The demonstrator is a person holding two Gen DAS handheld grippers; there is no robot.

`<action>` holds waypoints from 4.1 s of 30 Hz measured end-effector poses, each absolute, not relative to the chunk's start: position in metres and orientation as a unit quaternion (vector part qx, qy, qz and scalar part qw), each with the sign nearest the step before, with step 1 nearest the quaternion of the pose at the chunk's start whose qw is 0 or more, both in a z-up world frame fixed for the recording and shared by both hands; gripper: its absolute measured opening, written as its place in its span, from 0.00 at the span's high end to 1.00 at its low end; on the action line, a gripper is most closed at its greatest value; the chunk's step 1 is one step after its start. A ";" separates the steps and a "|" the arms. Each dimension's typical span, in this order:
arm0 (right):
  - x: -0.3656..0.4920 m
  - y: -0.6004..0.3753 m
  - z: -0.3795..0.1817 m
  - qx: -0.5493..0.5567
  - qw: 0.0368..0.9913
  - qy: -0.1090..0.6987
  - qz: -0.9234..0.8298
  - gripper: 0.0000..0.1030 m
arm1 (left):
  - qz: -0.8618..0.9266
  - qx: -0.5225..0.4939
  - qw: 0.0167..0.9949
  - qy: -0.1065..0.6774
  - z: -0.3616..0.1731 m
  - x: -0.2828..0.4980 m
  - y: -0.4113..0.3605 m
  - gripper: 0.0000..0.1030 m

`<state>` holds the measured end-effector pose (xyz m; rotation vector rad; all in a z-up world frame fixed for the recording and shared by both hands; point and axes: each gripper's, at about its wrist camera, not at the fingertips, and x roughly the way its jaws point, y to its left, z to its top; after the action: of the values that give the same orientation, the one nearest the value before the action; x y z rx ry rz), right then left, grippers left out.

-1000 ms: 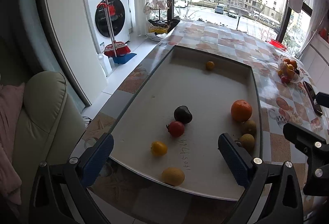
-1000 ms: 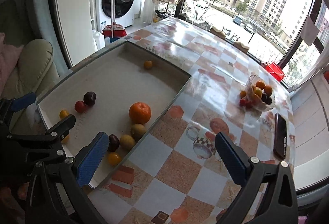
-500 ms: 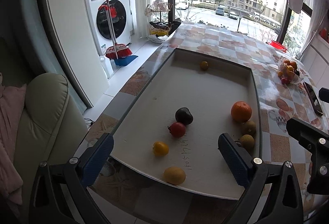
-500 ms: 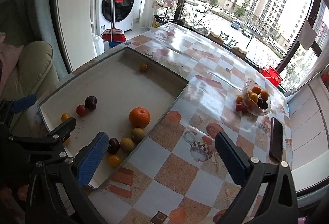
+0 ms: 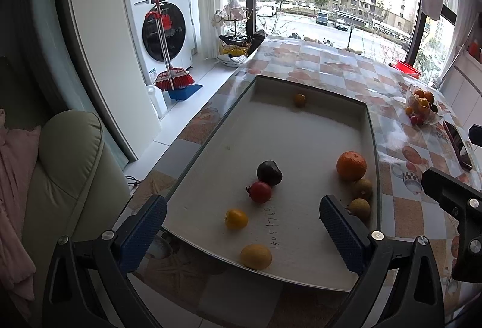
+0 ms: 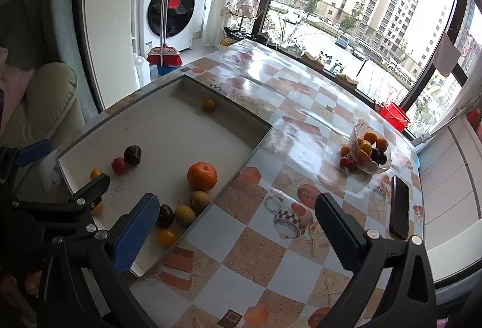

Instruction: Organize fruits

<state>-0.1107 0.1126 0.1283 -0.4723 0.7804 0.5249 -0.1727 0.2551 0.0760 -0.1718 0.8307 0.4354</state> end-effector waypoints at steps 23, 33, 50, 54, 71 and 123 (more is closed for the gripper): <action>-0.114 0.111 0.133 -0.224 0.867 0.367 0.252 0.00 | 0.225 -0.055 0.894 0.384 0.093 -0.180 0.247 0.01; -0.116 0.106 0.134 -0.213 0.867 0.373 0.253 0.00 | 0.233 -0.038 0.892 0.385 0.100 -0.178 0.238 0.01; -0.116 0.104 0.134 -0.212 0.866 0.373 0.254 0.00 | 0.233 -0.033 0.890 0.390 0.102 -0.179 0.233 0.01; -0.116 0.104 0.133 -0.212 0.866 0.374 0.255 0.00 | 0.233 -0.032 0.890 0.391 0.102 -0.179 0.233 0.01; -0.119 0.109 0.133 -0.212 0.865 0.374 0.257 0.00 | 0.242 -0.037 0.885 0.396 0.099 -0.182 0.238 0.01; -0.123 0.111 0.131 -0.209 0.862 0.379 0.265 0.00 | 0.242 -0.033 0.883 0.400 0.094 -0.184 0.238 0.01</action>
<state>-0.1232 0.1107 0.1306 -0.4379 0.7944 0.5551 -0.1840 0.2382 0.0944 -0.0680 0.8335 0.5028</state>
